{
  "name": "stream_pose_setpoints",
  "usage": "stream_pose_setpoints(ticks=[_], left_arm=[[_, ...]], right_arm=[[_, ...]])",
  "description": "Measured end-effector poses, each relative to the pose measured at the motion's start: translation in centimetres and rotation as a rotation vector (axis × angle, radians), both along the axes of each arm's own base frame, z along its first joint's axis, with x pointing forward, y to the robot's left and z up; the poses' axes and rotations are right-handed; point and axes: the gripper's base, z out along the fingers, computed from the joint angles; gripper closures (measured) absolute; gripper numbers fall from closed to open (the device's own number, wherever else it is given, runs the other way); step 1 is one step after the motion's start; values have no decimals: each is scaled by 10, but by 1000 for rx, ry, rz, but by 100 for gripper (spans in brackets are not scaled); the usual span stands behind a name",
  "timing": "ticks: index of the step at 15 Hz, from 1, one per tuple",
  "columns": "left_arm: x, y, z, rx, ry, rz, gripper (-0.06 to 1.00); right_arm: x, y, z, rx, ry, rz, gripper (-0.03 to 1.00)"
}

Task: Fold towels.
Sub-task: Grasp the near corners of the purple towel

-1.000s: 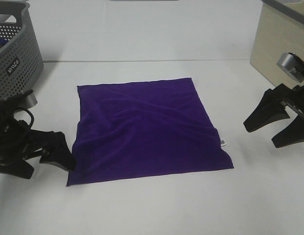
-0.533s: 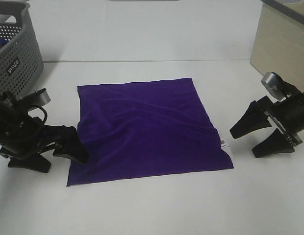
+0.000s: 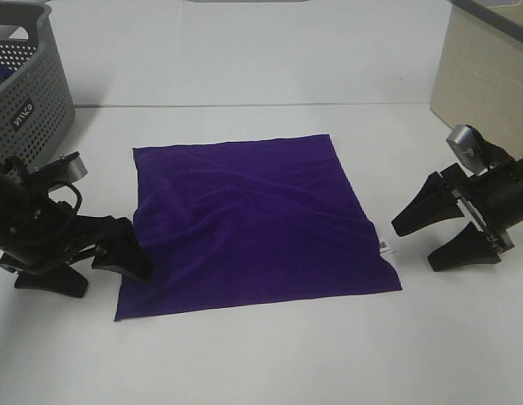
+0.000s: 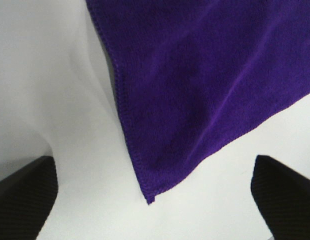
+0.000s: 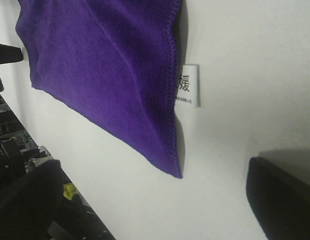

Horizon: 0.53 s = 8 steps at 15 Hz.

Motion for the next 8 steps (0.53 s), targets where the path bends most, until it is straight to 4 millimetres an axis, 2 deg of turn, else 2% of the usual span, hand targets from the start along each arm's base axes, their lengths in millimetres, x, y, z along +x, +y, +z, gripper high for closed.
stream_pose_setpoints(ticks=[4,6,8], left_arm=[[1,0,0,0,-1,0,-4],[6,-2,-2,-17,12,-12,-4],[20,-11,-6,-72,67,-22,-2]], right_arm=[[2,7,-2,-49,65,-55,4],[1,27,-4,-93,75,-11,10],[0,56,-8,-125,79,55,19]])
